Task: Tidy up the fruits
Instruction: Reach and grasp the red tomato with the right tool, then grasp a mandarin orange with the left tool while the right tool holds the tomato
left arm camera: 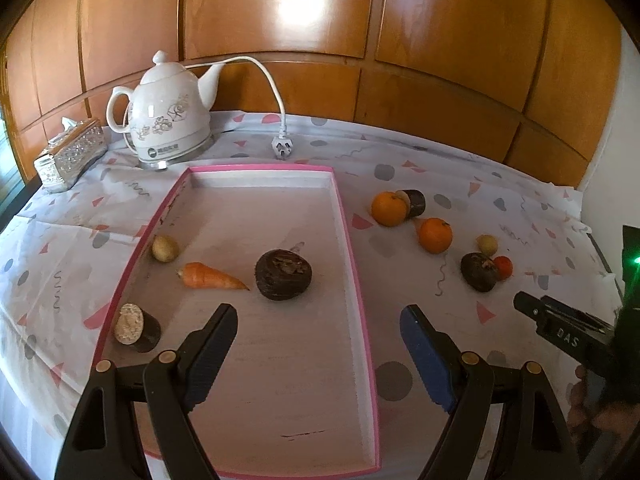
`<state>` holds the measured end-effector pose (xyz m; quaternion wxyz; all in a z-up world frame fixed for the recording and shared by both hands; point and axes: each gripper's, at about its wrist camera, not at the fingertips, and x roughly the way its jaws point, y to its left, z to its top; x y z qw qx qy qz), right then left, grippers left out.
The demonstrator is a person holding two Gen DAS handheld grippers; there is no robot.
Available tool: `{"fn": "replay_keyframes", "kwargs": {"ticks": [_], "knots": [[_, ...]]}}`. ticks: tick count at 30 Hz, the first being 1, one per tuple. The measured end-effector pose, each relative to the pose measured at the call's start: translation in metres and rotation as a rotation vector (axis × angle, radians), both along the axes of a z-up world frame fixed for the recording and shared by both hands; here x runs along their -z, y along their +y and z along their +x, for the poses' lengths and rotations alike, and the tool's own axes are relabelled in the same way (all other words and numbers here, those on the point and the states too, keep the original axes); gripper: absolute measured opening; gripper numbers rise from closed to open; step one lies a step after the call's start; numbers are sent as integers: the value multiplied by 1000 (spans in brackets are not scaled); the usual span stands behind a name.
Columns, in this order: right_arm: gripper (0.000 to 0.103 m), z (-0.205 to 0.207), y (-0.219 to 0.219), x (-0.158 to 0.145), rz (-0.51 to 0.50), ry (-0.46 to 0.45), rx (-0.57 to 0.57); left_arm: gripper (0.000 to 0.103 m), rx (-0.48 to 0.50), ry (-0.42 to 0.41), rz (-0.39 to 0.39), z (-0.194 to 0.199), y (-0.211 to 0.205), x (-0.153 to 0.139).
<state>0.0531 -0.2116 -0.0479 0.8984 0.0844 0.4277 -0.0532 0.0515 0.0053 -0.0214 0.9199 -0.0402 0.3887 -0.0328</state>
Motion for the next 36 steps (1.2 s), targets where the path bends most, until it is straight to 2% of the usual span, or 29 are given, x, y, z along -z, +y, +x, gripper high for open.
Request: {"fn": "replay_keyframes", "kwargs": {"ticks": [3, 8, 22, 24, 27, 36], "knots": [[40, 8, -3, 1, -13, -2, -4, 84, 7, 3, 1, 2, -3, 1], [36, 26, -7, 3, -31, -9, -20, 84, 23, 9, 0, 7, -11, 1], [36, 56, -4, 16, -73, 10, -66, 84, 51, 19, -19, 37, -41, 2], [29, 60, -3, 18, -78, 10, -73, 84, 58, 22, -22, 43, -48, 3], [29, 63, -2, 19, -93, 5, -83, 84, 65, 40, -30, 53, -59, 7], [28, 65, -5, 19, -81, 0, -94, 76, 57, 70, -65, 85, -85, 16]]}}
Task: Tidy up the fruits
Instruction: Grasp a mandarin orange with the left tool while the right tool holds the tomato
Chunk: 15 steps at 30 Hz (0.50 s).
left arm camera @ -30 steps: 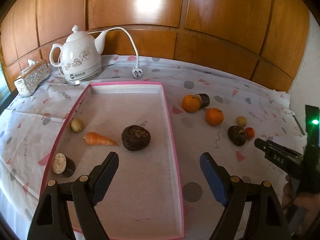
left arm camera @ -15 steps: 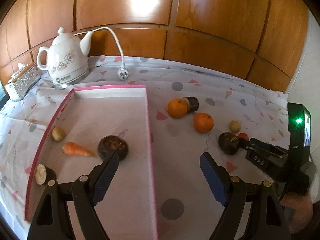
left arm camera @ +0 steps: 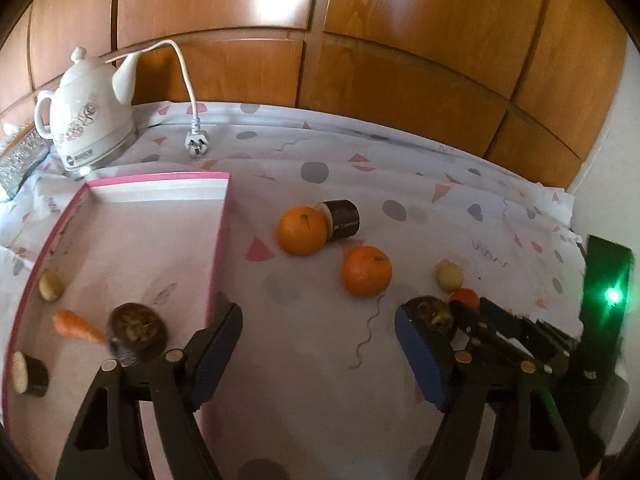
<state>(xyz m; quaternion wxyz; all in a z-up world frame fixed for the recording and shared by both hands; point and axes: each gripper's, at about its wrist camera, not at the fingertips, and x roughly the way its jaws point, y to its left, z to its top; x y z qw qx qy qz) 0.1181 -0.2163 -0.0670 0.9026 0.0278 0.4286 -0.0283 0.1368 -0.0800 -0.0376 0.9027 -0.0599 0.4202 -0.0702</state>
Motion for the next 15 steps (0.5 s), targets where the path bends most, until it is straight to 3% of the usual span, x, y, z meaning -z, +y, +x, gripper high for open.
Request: {"fn": "replay_keyframes", "kwargs": {"ticks": [15], "knots": [[29, 10, 3, 1, -31, -9, -22, 74, 20, 29, 35, 45, -37, 19]]}}
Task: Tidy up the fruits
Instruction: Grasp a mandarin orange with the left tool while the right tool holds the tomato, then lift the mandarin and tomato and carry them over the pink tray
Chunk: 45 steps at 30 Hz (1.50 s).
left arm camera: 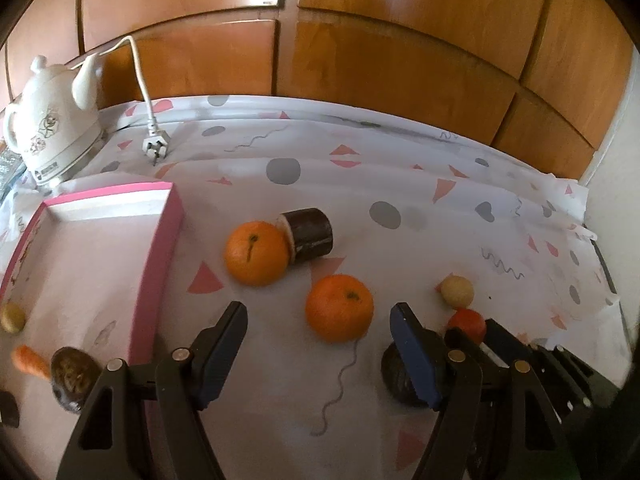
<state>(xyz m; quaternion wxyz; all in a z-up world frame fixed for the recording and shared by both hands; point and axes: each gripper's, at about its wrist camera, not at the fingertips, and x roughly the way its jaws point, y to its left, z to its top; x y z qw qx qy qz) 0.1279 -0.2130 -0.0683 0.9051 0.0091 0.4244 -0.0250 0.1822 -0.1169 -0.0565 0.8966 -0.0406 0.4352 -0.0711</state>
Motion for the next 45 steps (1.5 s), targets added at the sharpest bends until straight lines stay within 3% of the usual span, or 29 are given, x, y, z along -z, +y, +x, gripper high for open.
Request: {"fn": "replay_keyframes", "kwargs": {"ticks": [2, 8, 22, 29, 45], "knots": [[29, 0, 0, 0, -2, -1, -1, 74, 4, 2, 6, 5, -3, 3], [29, 0, -1, 0, -3, -1, -1, 40, 44, 9, 6, 10, -9, 17], [28, 1, 1, 1, -9, -1, 0, 39, 33, 12, -64, -33, 24, 10], [28, -9, -1, -1, -7, 6, 17, 39, 62, -16, -22, -60, 27, 16], [28, -51, -2, -4, 31, 24, 20, 38, 92, 1, -12, -80, 30, 8]]}}
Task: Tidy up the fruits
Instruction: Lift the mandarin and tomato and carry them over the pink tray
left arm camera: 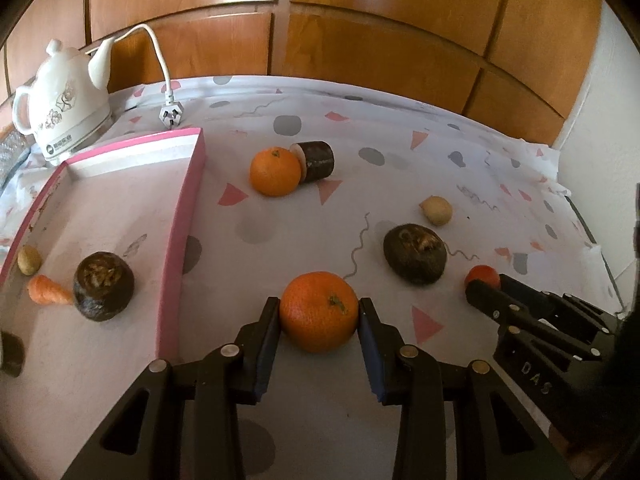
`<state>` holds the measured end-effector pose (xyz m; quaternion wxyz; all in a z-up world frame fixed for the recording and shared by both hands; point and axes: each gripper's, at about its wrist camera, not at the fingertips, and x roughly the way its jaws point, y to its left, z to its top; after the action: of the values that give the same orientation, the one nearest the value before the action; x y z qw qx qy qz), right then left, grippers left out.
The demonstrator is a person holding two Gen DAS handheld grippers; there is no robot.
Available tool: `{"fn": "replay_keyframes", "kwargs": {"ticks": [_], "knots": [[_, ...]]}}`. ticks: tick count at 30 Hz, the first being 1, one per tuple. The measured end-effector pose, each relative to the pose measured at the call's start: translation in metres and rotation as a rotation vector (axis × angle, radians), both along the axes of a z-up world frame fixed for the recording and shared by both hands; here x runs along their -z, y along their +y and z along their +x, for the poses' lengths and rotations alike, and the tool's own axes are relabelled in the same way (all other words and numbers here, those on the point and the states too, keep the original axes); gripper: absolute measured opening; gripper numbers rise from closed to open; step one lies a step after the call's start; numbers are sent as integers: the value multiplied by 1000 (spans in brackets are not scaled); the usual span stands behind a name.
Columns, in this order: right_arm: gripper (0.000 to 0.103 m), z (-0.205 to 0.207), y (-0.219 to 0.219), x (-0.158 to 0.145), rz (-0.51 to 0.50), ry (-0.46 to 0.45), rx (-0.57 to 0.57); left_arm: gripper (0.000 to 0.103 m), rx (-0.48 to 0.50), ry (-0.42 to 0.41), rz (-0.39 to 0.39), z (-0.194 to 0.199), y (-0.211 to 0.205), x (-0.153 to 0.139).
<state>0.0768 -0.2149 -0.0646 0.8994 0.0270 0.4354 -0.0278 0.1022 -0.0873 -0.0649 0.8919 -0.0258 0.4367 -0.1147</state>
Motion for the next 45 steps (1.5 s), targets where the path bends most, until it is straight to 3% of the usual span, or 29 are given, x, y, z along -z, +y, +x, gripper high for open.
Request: {"fn": "replay_keyframes", "kwargs": {"ticks": [12, 24, 45], "knots": [[28, -11, 7, 2, -31, 6, 5, 38, 1, -76, -1, -25, 17, -30], [27, -19, 29, -8, -15, 0, -45, 38, -61, -117, -31, -38, 51, -48], [28, -21, 121, -46, 83, -45, -318, 38, -258, -103, -29, -49, 135, -42]]}}
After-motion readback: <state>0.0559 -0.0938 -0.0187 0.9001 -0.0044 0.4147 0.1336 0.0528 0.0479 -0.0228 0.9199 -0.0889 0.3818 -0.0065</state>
